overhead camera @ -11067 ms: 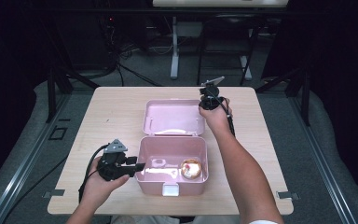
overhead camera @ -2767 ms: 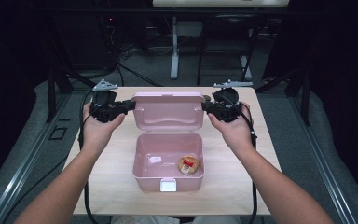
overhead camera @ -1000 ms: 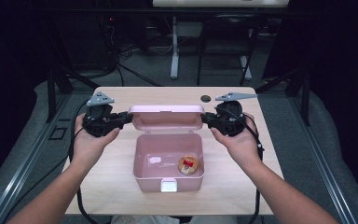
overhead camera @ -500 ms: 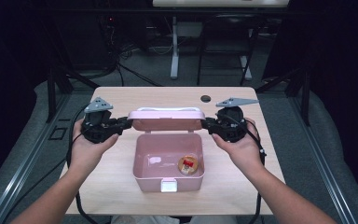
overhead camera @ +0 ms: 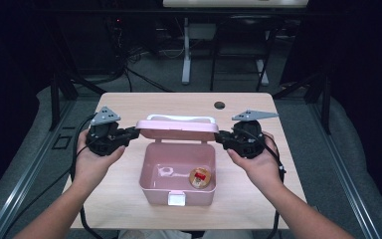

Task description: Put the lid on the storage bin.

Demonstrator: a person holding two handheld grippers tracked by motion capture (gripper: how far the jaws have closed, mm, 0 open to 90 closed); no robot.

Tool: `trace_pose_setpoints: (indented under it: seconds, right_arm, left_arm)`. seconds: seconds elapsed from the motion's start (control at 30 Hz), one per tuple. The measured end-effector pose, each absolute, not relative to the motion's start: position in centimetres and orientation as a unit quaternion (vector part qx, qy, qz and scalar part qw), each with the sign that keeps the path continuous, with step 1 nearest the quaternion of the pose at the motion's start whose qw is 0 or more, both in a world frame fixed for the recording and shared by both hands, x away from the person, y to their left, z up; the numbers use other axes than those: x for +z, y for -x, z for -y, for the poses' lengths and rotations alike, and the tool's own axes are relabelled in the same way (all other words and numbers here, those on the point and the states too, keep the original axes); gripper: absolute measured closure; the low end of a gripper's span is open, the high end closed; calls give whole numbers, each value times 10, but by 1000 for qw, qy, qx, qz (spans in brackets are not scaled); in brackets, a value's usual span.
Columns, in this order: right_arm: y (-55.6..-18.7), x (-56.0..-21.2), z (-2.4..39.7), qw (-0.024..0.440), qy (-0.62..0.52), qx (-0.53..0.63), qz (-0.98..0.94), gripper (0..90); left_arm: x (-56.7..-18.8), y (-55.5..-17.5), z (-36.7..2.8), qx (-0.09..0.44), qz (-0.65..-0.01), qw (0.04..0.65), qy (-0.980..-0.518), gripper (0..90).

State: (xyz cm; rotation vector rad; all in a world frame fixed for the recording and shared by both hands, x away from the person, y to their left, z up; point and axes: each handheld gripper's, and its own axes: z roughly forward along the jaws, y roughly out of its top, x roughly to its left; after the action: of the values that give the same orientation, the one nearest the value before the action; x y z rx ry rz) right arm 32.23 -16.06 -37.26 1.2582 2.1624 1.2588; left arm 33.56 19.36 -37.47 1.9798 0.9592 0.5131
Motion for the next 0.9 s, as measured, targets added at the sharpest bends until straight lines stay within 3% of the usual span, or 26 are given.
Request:
trace_pose_setpoints:
  seconds: [0.9]
  right_arm:
    - [-305,-389,164,142,-421,446,-777,687]
  left_arm:
    - [-387,-313,-204,169,-367,443,-800,695]
